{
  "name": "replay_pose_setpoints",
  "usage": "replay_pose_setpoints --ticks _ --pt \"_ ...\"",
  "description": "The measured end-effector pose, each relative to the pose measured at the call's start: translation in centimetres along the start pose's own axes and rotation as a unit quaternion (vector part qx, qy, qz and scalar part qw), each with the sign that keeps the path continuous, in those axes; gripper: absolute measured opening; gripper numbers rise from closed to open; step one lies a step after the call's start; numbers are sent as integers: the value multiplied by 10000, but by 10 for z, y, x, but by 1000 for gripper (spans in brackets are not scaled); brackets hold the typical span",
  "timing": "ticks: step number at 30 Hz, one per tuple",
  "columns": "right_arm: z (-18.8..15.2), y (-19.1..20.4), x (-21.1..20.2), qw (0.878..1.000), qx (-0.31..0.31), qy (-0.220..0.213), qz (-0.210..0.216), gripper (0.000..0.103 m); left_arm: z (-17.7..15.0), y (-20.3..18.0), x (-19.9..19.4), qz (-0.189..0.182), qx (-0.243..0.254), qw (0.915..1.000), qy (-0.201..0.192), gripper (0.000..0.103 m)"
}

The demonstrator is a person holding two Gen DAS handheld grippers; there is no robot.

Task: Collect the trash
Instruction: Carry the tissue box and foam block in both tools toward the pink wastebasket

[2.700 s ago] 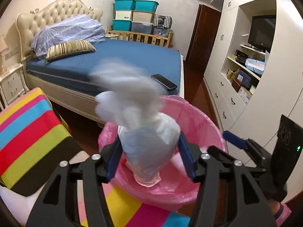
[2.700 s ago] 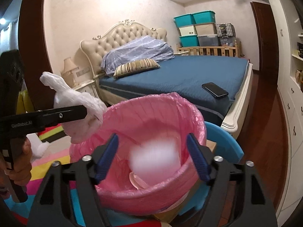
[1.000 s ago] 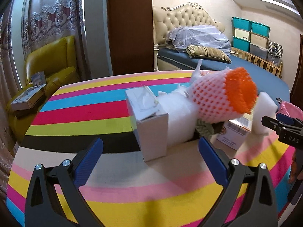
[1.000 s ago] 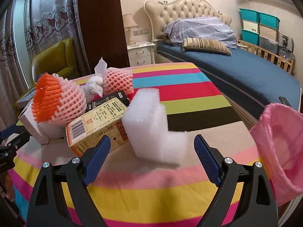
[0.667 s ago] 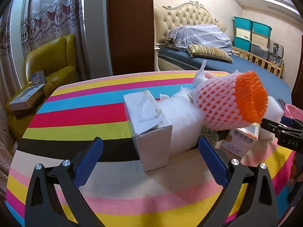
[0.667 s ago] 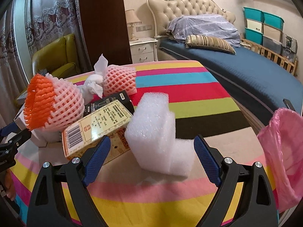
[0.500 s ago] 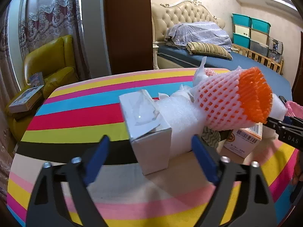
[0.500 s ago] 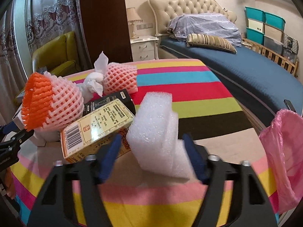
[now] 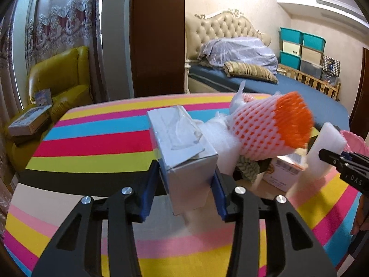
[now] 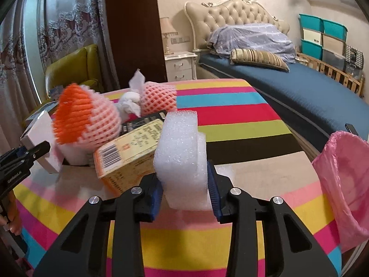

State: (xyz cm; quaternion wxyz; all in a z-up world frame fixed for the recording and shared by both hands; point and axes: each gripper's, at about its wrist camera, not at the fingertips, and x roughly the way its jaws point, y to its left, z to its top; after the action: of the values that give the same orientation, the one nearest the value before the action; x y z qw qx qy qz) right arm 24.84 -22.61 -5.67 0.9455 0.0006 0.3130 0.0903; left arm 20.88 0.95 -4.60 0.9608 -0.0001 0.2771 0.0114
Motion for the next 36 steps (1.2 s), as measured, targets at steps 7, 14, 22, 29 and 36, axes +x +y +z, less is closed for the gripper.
replay_pose_setpoints --ticks 7,14,22,29,36 --pt "-13 10 -38 9997 -68 -207 69 34 -11 -18 -39 -238 274 9989 -298 42" --pt "-23 7 -70 9992 -92 -384 -25 34 -25 -49 -65 -673 697 9943 -449 42" --pt "-33 -11 -92 9988 -54 -439 -210 34 -36 -78 -73 -969 1031 9890 -425 43" --pt "-41 -28 -102 9985 -9 -442 -314 34 -43 -97 -72 -1080 1276 9851 -403 42" --pt "-45 -39 -109 9982 76 -468 -354 34 -47 -109 -70 -1159 1406 9826 -360 43"
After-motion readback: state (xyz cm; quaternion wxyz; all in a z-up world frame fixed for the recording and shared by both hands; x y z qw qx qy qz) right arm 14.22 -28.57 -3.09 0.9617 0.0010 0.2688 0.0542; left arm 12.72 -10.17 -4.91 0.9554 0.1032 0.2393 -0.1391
